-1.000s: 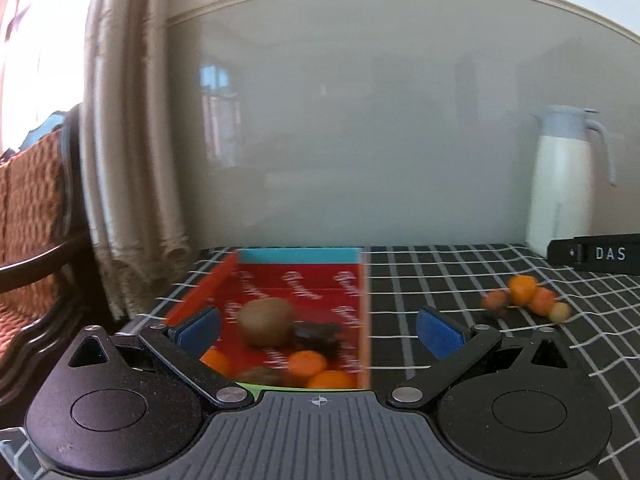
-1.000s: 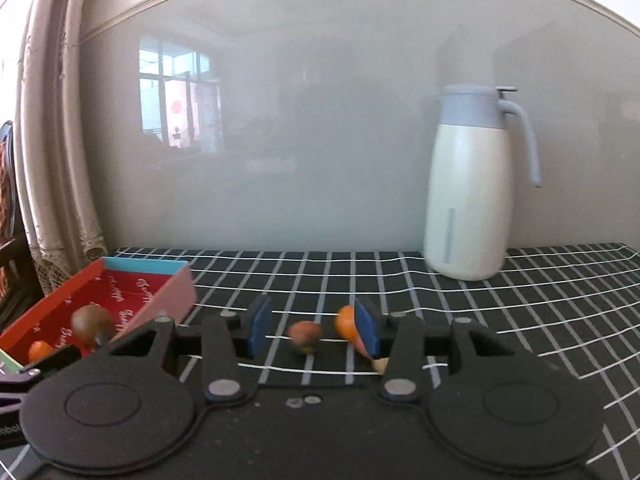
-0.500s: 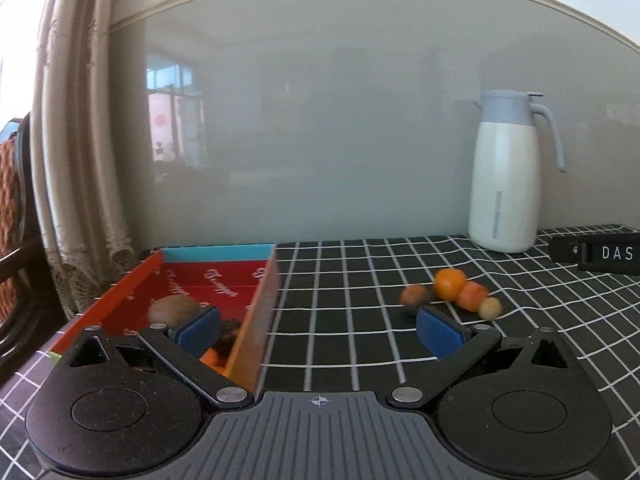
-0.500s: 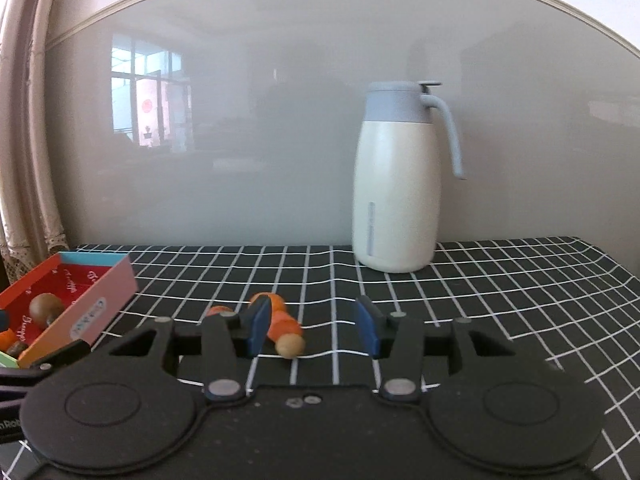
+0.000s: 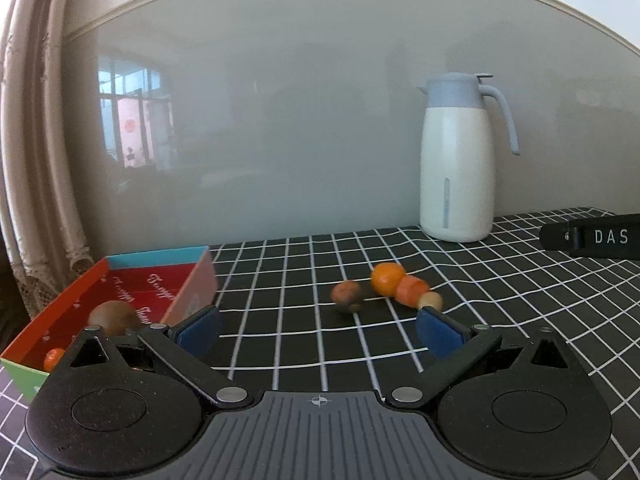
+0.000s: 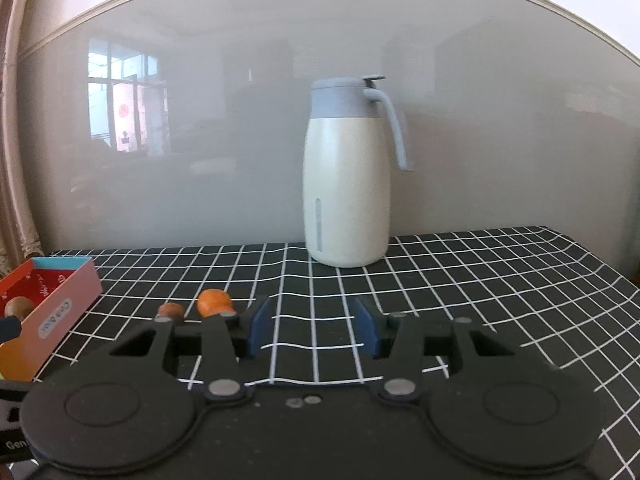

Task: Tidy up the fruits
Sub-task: 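Move both grippers back toward the remaining fruit on the table, then grasp the small tan round fruit with the left gripper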

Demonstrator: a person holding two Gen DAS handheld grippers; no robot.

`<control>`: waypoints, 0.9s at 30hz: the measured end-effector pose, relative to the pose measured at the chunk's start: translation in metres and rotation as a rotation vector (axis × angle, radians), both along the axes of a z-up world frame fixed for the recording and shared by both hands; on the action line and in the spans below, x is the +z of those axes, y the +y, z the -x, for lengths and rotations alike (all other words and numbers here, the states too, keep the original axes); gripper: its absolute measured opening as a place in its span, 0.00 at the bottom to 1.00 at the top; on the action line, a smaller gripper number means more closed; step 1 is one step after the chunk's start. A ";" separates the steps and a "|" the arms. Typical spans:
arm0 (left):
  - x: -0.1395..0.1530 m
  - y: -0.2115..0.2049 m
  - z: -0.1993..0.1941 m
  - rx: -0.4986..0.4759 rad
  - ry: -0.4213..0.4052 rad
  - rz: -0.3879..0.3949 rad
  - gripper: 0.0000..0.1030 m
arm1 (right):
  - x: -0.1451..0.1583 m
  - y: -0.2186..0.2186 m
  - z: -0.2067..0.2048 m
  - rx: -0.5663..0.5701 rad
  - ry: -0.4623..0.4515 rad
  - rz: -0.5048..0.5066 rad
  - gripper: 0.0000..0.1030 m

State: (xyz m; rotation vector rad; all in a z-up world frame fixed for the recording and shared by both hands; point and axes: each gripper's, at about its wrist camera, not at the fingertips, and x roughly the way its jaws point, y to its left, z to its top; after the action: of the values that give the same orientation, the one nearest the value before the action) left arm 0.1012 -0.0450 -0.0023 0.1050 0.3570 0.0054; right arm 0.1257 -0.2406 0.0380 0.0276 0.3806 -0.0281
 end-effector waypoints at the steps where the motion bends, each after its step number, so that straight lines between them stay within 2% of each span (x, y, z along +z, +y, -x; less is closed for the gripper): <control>1: -0.001 -0.004 -0.001 -0.005 0.002 -0.002 1.00 | 0.000 -0.003 0.001 -0.006 -0.001 -0.002 0.44; 18: -0.016 -0.062 -0.024 -0.073 0.027 -0.022 1.00 | -0.010 -0.054 0.004 -0.103 0.021 -0.032 0.44; 23: -0.021 -0.079 -0.035 -0.073 0.041 0.001 0.99 | -0.013 -0.074 0.004 -0.139 0.028 -0.046 0.44; 25: -0.022 -0.083 -0.039 -0.068 0.044 0.027 0.91 | -0.015 -0.081 0.002 -0.151 0.035 -0.051 0.44; 26: -0.022 -0.085 -0.042 -0.065 0.052 0.035 0.83 | -0.016 -0.083 0.001 -0.155 0.037 -0.053 0.44; 27: -0.023 -0.087 -0.045 -0.064 0.061 0.044 0.82 | -0.017 -0.086 0.000 -0.160 0.039 -0.056 0.44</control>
State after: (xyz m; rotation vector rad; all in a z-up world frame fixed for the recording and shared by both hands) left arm 0.1466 -0.1319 -0.0252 0.0737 0.4146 -0.0694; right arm 0.1252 -0.3269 0.0210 0.1129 0.4174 -0.1761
